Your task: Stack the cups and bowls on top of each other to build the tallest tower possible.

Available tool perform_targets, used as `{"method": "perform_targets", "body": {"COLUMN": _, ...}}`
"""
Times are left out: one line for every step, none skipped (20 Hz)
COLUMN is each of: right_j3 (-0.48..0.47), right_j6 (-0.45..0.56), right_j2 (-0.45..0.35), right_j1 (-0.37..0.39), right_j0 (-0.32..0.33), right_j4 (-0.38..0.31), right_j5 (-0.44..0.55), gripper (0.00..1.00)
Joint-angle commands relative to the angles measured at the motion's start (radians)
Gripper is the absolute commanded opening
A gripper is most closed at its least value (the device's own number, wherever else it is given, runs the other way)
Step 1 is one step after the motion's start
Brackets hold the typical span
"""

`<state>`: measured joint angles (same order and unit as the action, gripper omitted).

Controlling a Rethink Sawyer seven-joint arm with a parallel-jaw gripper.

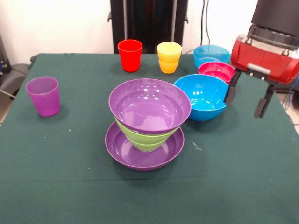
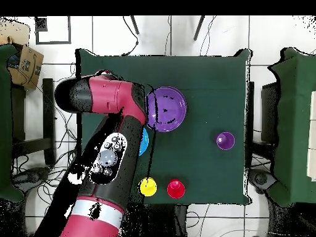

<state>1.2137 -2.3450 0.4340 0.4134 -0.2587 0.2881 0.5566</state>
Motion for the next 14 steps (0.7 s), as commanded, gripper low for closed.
{"method": "perform_targets", "body": {"right_j3": 0.227, "right_j6": -0.163, "right_j2": -0.152, "right_j1": 0.017, "right_j0": 0.019, "right_j4": 0.048, "right_j5": 0.029, "gripper": 1.00}}
{"method": "perform_targets", "body": {"right_j3": 0.247, "right_j6": -0.153, "right_j2": -0.155, "right_j1": 0.019, "right_j0": 0.019, "right_j4": 0.047, "right_j5": 0.024, "gripper": 1.00}}
{"method": "perform_targets", "body": {"right_j3": 0.258, "right_j6": -0.149, "right_j2": -0.151, "right_j1": 0.015, "right_j0": 0.012, "right_j4": 0.043, "right_j5": 0.014, "gripper": 1.00}}
{"method": "perform_targets", "body": {"right_j3": 0.261, "right_j6": -0.152, "right_j2": -0.142, "right_j1": 0.007, "right_j0": 0.003, "right_j4": 0.041, "right_j5": 0.012, "gripper": 1.00}}
{"method": "perform_targets", "body": {"right_j3": 0.254, "right_j6": -0.164, "right_j2": -0.121, "right_j1": -0.007, "right_j0": -0.014, "right_j4": 0.033, "right_j5": -0.001, "gripper": 1.00}}
{"method": "perform_targets", "body": {"right_j3": 0.255, "right_j6": -0.175, "right_j2": -0.117, "right_j1": -0.014, "right_j0": -0.020, "right_j4": 0.038, "right_j5": -0.015, "gripper": 1.00}}
{"method": "perform_targets", "body": {"right_j3": 0.252, "right_j6": -0.178, "right_j2": -0.117, "right_j1": -0.020, "right_j0": -0.021, "right_j4": 0.041, "right_j5": -0.027, "gripper": 1.00}}
{"method": "perform_targets", "body": {"right_j3": 0.251, "right_j6": -0.180, "right_j2": -0.121, "right_j1": -0.023, "right_j0": -0.020, "right_j4": 0.044, "right_j5": -0.046, "gripper": 1.00}}
{"method": "perform_targets", "body": {"right_j3": 0.243, "right_j6": -0.184, "right_j2": -0.121, "right_j1": -0.030, "right_j0": -0.019, "right_j4": 0.048, "right_j5": -0.052, "gripper": 1.00}}
{"method": "perform_targets", "body": {"right_j3": 0.236, "right_j6": -0.186, "right_j2": -0.121, "right_j1": -0.037, "right_j0": -0.019, "right_j4": 0.050, "right_j5": -0.058, "gripper": 1.00}}
{"method": "perform_targets", "body": {"right_j3": 0.229, "right_j6": -0.193, "right_j2": -0.117, "right_j1": -0.045, "right_j0": -0.022, "right_j4": 0.054, "right_j5": -0.058, "gripper": 1.00}}
{"method": "perform_targets", "body": {"right_j3": 0.221, "right_j6": -0.200, "right_j2": -0.114, "right_j1": -0.053, "right_j0": -0.025, "right_j4": 0.058, "right_j5": -0.057, "gripper": 1.00}}
{"method": "perform_targets", "body": {"right_j3": 0.217, "right_j6": -0.216, "right_j2": -0.106, "right_j1": -0.058, "right_j0": -0.033, "right_j4": 0.064, "right_j5": -0.053, "gripper": 1.00}}
{"method": "perform_targets", "body": {"right_j3": 0.214, "right_j6": -0.229, "right_j2": -0.092, "right_j1": -0.063, "right_j0": -0.044, "right_j4": 0.065, "right_j5": -0.050, "gripper": 1.00}}
